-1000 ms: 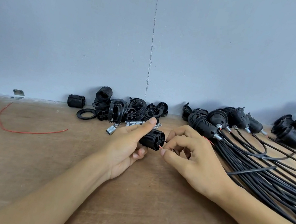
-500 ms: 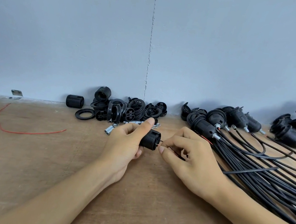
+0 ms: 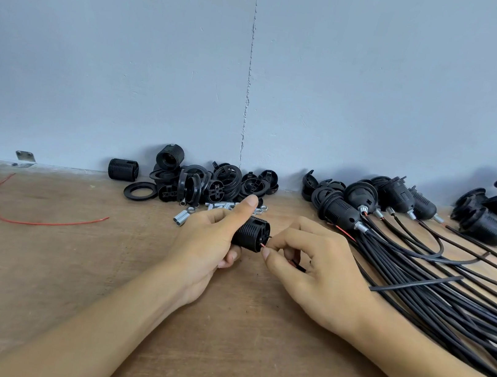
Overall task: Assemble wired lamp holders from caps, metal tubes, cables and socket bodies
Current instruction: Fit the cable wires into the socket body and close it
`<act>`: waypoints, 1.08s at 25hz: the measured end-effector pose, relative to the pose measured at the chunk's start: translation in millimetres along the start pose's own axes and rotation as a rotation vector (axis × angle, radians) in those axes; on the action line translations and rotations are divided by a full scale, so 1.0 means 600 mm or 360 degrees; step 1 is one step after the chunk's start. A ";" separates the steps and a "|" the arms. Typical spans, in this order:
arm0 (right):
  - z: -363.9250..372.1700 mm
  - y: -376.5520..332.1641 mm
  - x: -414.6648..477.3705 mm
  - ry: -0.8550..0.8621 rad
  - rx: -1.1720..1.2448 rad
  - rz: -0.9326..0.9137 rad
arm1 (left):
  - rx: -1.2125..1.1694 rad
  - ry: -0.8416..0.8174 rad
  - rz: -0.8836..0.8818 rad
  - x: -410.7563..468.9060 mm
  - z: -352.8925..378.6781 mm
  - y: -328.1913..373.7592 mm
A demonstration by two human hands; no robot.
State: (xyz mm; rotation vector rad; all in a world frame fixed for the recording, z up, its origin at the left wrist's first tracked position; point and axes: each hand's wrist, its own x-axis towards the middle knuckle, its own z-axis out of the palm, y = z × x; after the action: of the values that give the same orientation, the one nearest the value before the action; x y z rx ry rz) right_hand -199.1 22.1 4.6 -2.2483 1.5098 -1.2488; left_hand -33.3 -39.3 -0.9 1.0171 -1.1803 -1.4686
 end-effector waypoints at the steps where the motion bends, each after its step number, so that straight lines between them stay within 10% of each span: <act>1: 0.000 0.000 0.000 -0.0006 -0.0021 -0.0012 | 0.0008 0.0025 0.0023 0.000 0.001 -0.001; 27: 0.004 0.007 0.002 0.0063 -0.0242 -0.0317 | 0.0116 0.0224 -0.0021 0.000 0.010 0.000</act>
State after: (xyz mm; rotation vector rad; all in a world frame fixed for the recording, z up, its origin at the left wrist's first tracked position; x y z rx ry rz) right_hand -200.5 18.5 1.2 -2.5405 1.4703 -1.2764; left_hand -39.1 -38.3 0.1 1.1609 -1.1344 -1.3491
